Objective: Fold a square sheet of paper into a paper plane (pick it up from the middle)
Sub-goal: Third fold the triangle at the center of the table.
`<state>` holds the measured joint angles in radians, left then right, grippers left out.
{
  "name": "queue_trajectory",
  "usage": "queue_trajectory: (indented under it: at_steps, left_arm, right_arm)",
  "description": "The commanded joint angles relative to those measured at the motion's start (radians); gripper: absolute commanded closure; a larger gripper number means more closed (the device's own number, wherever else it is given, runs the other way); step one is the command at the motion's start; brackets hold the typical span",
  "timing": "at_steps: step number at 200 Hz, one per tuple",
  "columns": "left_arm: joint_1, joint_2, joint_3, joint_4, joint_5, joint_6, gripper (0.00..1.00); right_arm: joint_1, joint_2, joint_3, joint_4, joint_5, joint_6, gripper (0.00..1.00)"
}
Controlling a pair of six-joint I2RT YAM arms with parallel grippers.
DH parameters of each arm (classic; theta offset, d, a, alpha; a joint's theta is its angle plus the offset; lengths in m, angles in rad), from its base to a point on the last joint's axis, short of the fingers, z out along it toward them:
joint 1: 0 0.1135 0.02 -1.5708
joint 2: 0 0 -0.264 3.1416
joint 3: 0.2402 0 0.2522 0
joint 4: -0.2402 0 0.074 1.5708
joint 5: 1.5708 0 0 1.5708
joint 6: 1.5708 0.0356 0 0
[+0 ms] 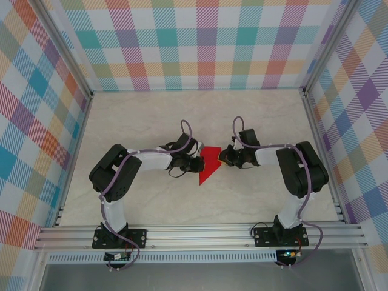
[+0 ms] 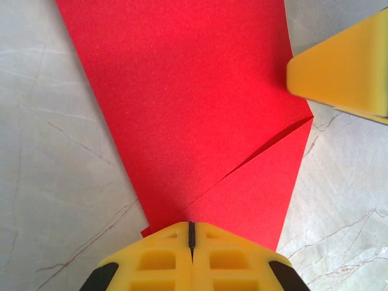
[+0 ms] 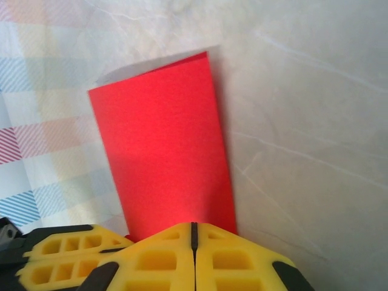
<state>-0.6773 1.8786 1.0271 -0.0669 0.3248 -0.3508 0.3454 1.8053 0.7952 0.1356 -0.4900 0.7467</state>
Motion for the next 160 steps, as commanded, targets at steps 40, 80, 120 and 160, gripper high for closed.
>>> queue_trajectory:
  at_steps: [40, 80, 120, 160]
  left_arm:
    - [0.008, 0.044, -0.044, -0.077, -0.014, 0.016, 1.00]
    - [0.009, 0.043, -0.044, -0.082, -0.024, 0.008, 1.00]
    - [0.008, 0.045, -0.044, -0.079, -0.021, 0.005, 1.00]
    - [0.009, 0.051, -0.041, -0.080, -0.014, 0.006, 1.00]
  right_arm:
    - [-0.010, -0.005, -0.022, 0.001, -0.002, -0.007, 0.94]
    - [-0.003, -0.195, -0.068, -0.038, -0.013, 0.007, 0.91]
    - [0.140, -0.284, -0.197, 0.055, 0.006, 0.112, 0.92]
    - [0.288, -0.264, -0.248, 0.168, 0.058, 0.210, 0.92]
